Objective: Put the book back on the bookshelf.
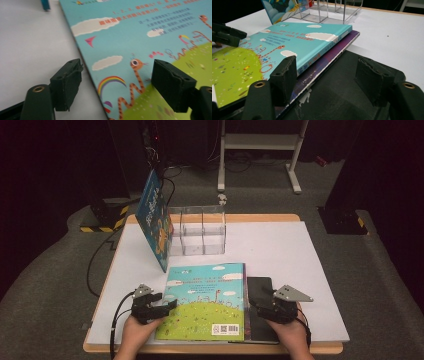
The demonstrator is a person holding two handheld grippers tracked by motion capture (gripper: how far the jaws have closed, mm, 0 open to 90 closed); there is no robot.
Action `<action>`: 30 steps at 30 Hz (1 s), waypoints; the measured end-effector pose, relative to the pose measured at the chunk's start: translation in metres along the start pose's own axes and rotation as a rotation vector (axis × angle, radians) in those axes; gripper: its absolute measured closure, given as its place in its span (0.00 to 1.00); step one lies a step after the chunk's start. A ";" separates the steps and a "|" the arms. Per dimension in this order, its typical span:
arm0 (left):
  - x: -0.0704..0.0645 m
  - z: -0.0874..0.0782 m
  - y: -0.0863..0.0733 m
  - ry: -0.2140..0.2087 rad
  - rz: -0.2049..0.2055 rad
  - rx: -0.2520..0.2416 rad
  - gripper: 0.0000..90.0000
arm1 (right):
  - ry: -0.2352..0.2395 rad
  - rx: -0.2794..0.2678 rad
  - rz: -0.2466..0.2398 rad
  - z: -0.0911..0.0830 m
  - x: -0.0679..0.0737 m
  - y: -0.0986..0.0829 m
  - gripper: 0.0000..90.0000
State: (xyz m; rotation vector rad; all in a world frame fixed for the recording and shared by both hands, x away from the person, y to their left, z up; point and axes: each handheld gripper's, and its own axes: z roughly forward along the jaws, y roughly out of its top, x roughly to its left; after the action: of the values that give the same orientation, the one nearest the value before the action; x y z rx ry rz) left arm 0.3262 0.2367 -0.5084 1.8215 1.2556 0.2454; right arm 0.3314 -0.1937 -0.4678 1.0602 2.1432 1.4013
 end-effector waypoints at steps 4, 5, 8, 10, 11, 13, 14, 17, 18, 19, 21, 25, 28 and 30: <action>-0.002 -0.001 -0.001 0.009 -0.009 -0.003 0.33 | 0.008 0.006 -0.001 0.003 0.004 0.003 0.36; -0.002 -0.001 -0.001 0.009 -0.012 -0.002 0.33 | 0.009 0.003 -0.004 0.003 0.006 0.004 0.36; -0.002 -0.001 -0.001 0.010 -0.010 -0.001 0.33 | 0.015 -0.002 -0.015 0.004 0.011 0.007 0.36; -0.004 0.000 0.000 0.020 0.004 -0.001 0.33 | 0.012 0.008 -0.020 0.005 0.012 0.008 0.36; -0.004 0.000 0.000 0.020 0.004 -0.001 0.32 | 0.012 0.008 -0.020 0.005 0.012 0.008 0.36; -0.004 0.000 0.000 0.022 0.008 -0.002 0.32 | 0.006 0.016 -0.014 0.006 0.012 0.008 0.36; -0.005 0.001 0.000 0.021 0.009 -0.001 0.32 | 0.006 0.013 -0.010 0.007 0.011 0.009 0.36; -0.009 0.004 0.002 0.012 0.020 0.001 0.32 | -0.008 0.016 -0.014 0.006 0.010 0.011 0.36; -0.011 0.005 0.002 0.006 0.023 0.000 0.32 | -0.009 0.015 -0.009 0.006 0.009 0.011 0.36; -0.012 0.007 0.002 0.001 0.030 0.001 0.32 | -0.012 0.015 -0.008 0.005 0.008 0.010 0.36; -0.018 0.011 0.004 -0.012 0.034 0.001 0.32 | -0.022 0.022 -0.005 0.005 0.006 0.009 0.36; -0.027 0.018 0.006 -0.035 0.046 0.003 0.32 | -0.045 0.032 0.005 0.004 -0.001 0.005 0.37; -0.034 0.022 0.006 -0.049 0.068 -0.002 0.33 | -0.056 0.030 0.020 0.001 -0.006 0.004 0.36; -0.039 0.023 0.005 -0.059 0.081 -0.003 0.33 | -0.064 0.024 0.027 -0.002 -0.008 0.003 0.36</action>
State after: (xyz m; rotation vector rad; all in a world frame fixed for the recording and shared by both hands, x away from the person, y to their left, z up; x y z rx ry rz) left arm 0.3248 0.1915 -0.5064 1.8663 1.1419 0.2365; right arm 0.3370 -0.2002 -0.4648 1.1312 2.1123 1.3384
